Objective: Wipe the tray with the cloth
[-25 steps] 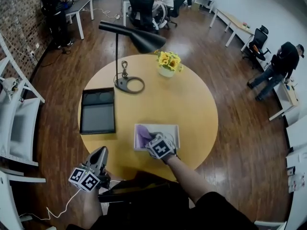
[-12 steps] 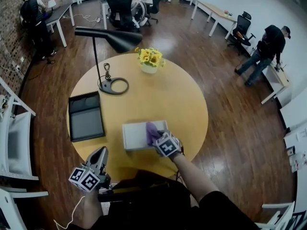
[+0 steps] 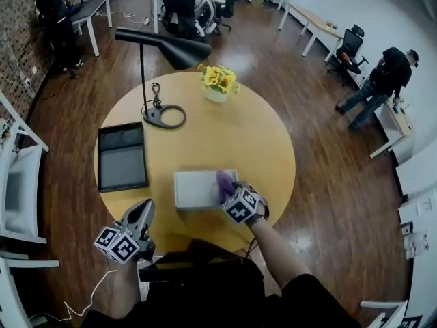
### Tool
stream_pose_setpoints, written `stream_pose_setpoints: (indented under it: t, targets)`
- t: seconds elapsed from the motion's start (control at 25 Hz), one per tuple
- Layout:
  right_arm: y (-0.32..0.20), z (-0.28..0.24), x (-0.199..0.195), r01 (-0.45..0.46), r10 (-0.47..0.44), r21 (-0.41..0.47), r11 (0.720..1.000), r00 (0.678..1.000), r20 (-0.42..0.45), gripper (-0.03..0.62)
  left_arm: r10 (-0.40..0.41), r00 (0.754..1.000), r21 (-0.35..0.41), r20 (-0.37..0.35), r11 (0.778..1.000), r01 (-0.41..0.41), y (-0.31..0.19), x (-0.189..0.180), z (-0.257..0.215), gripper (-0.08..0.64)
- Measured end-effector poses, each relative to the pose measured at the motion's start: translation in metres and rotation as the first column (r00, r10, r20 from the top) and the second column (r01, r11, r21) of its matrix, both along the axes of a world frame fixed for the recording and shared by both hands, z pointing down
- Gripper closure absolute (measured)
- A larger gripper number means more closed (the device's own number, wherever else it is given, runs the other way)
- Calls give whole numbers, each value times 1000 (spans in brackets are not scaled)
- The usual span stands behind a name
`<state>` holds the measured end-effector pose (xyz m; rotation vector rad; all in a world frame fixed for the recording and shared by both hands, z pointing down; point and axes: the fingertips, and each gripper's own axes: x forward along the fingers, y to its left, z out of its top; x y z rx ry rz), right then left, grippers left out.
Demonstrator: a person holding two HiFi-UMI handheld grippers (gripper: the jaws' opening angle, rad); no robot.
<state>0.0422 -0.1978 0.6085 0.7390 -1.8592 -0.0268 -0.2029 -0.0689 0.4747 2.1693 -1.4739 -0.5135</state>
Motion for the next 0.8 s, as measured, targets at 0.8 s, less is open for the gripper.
stream_pose_setpoints:
  t: [0.8]
  targets:
    - [109,11,-167,536,-512,-123,836,840,181,486,-77,996,-18,-36,997,76,34,-26,10,560]
